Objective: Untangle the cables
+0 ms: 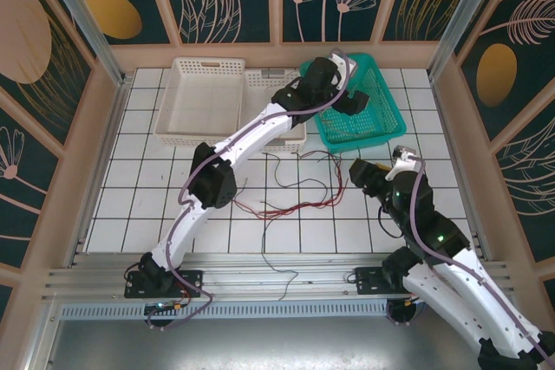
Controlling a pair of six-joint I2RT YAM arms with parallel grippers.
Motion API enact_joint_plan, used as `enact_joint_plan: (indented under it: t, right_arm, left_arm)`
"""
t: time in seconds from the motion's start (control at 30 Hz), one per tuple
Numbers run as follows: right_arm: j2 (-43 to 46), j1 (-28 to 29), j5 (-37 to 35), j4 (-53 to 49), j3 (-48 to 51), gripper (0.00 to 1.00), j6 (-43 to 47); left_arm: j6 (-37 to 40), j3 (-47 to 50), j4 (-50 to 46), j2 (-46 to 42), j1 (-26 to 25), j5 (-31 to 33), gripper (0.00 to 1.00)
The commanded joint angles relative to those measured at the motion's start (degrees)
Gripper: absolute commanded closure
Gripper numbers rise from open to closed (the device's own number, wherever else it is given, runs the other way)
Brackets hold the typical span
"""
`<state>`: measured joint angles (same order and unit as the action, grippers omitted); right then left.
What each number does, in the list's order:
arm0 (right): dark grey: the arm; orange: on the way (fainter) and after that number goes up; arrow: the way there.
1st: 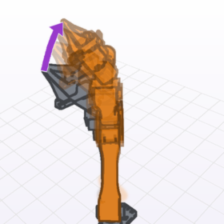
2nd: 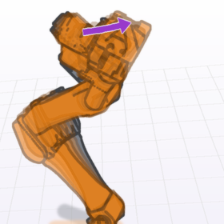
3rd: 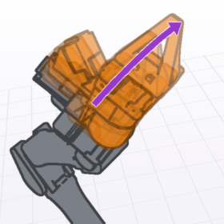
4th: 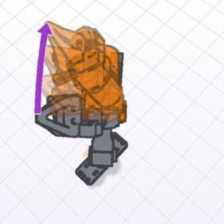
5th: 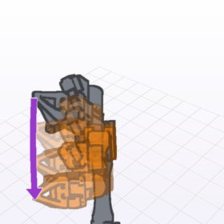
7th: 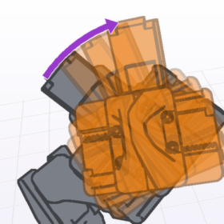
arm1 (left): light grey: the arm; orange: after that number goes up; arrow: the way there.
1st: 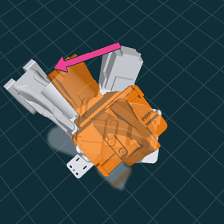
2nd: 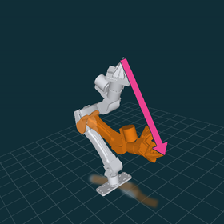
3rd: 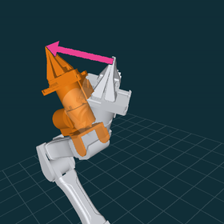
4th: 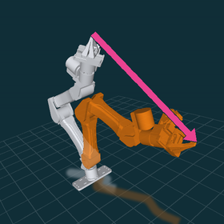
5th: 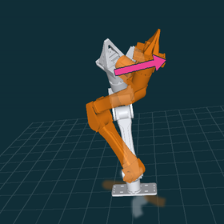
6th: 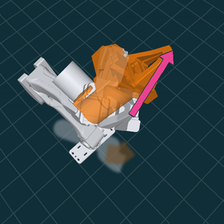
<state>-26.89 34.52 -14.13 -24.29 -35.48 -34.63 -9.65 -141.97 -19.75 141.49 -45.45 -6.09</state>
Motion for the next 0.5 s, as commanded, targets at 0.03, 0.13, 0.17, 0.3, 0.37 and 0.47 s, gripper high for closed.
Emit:
enact_joint_plan:
  t: [0.03,0.13,0.17,0.3,0.37,0.47]
  right_arm:
    - [-2.0,-0.3,-1.4,0.1,-2.1,0.32,-1.1]
    - [-4.4,-0.7,-0.5,0.9,-2.7,0.31,-1.0]
    - [-5.2,-0.9,-0.1,1.1,-3.0,0.31,-1.0]
    - [-9.1,-2.8,4.1,2.8,-3.7,0.30,-0.6]
    - [-11.7,-4.1,8.2,4.2,-4.2,0.30,0.0]
    - [-16.9,-7.3,15.5,6.8,-4.9,0.29,1.5]
  left_arm:
    - [-1.2,-0.9,-4.6,-3.2,-0.5,-1.8,0.01]
    - [-3.2,2.0,-2.5,-7.2,-0.2,1.4,0.02]
    - [-3.7,4.3,-0.7,-9.5,-0.1,2.5,0.01]
    - [-6.8,18.4,10.4,-22.0,1.8,4.7,0.02]
    - [-8.4,23.5,13.5,-27.4,3.3,6.4,0.02]
    - [-8.9,31.9,16.0,-35.1,4.6,12.1,0.01]
